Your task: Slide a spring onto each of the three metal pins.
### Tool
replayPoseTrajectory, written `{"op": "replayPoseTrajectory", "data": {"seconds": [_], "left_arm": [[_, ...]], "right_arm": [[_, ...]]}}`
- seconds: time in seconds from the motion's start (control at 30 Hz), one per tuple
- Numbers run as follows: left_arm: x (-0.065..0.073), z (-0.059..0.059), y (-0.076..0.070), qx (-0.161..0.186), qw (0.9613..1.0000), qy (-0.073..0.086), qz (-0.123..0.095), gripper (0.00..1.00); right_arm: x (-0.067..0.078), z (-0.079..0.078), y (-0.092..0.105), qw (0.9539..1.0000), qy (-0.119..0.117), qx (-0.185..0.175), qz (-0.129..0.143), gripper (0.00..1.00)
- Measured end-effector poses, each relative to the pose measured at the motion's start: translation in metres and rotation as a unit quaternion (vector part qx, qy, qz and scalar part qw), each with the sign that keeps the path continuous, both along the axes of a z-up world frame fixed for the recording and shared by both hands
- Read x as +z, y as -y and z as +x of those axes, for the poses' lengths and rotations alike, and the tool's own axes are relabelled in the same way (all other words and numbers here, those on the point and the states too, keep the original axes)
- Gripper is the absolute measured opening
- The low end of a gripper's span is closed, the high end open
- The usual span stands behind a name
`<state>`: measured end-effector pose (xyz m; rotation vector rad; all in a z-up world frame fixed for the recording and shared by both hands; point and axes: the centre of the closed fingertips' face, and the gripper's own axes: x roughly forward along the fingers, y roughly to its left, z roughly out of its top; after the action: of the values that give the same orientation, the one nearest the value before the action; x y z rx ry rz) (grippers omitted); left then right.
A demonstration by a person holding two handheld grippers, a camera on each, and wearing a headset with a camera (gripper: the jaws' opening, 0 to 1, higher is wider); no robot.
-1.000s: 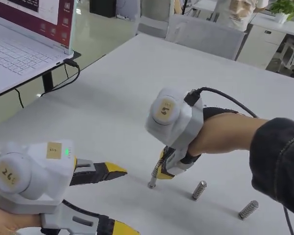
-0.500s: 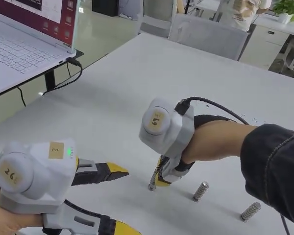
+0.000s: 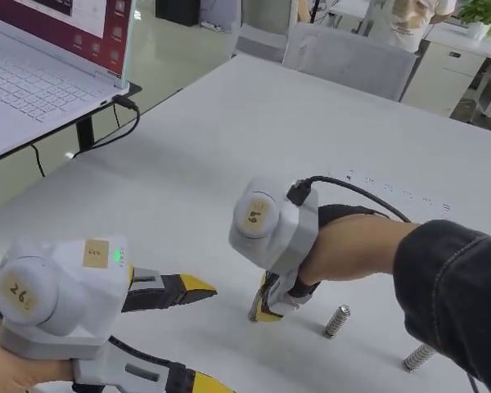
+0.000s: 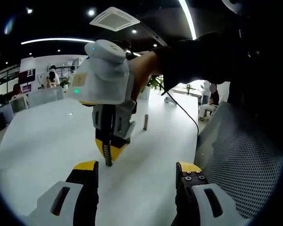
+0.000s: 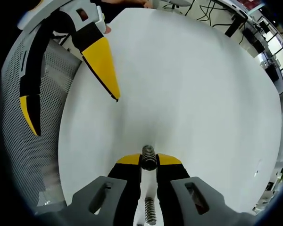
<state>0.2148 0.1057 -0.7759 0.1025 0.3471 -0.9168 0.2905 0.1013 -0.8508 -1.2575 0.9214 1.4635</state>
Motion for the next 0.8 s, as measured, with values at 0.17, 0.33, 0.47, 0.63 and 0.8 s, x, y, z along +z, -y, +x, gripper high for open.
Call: {"op": "replayPoseTrajectory", "data": {"seconds": [0.17,0.33,0.47,0.63,0.8], "left_arm": [[-0.0012,0.0002,-0.0006,0.0,1.0,-0.001,0.0,0.62],[-0.0018,0.0011,-0.0006,-0.002,1.0,-0.001,0.0,0.62],[-0.002,0.0015,-0.0008,-0.002,1.0,-0.001,0.001,0.62],[-0.0011,0.0011,0.0,-0.002,1.0,-0.001,0.002,0.62],[0.001,0.0008,0.0016,-0.001,1.0,0.0,0.002,0.62]], "right_arm": [[-0.0018,0.0001,0.0003,1.0,-0.002,-0.003,0.0,0.1],[-0.0036,-0.0009,0.0012,1.0,-0.004,-0.006,0.001,0.11],[-0.003,-0.0015,0.0015,0.9999,-0.005,-0.009,0.004,0.14],[-0.0014,-0.0004,0.0045,0.9998,-0.005,-0.015,0.008,0.17],[0.0043,0.0014,0.0084,0.9995,-0.005,-0.025,0.018,0.19]]}}
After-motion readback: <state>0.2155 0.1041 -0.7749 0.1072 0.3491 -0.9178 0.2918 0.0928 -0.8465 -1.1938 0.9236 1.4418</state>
